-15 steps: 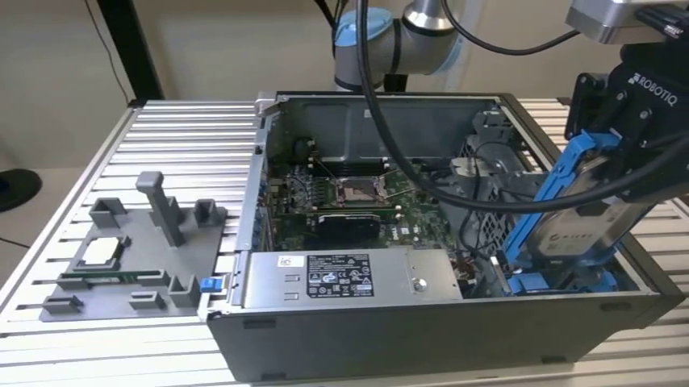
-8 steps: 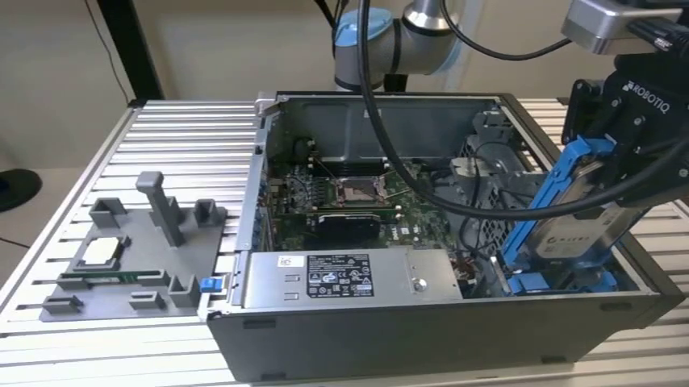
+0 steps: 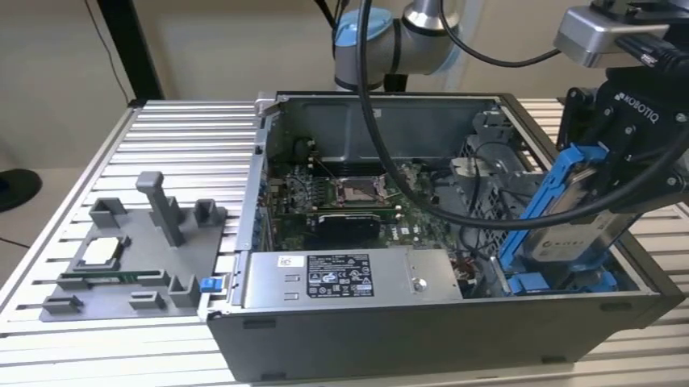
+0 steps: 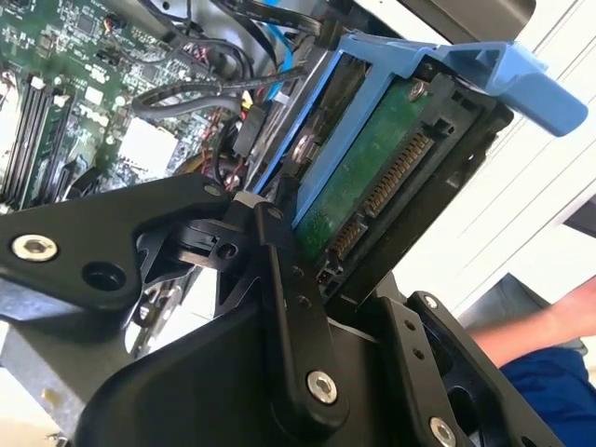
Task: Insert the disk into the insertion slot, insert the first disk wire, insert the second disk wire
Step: 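Insert the disk into the insertion slot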
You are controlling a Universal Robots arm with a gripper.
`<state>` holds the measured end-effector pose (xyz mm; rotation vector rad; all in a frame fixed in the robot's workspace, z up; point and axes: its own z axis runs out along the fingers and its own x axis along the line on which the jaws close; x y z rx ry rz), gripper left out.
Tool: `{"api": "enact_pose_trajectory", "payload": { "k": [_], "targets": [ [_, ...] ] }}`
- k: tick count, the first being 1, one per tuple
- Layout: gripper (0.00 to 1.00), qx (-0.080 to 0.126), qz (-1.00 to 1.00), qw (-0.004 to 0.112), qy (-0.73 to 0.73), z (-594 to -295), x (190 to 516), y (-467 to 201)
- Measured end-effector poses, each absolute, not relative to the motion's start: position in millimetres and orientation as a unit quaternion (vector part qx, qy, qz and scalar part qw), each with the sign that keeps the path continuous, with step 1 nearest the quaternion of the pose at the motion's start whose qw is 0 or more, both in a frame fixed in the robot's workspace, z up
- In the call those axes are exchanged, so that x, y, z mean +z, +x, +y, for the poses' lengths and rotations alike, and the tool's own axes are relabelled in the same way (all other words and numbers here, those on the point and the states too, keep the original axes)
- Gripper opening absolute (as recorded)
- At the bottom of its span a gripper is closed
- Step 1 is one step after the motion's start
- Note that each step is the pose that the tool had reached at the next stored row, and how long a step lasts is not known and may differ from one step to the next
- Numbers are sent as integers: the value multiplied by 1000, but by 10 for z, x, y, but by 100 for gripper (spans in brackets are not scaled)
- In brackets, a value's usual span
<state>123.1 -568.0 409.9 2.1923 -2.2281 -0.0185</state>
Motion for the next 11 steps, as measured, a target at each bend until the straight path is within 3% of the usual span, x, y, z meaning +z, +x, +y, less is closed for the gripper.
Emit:
{"api": "enact_pose_trajectory", "payload": {
  "k": [11],
  "targets": [
    [0, -6, -713, 8, 701, -5670, 4004, 1230]
  ]
}}
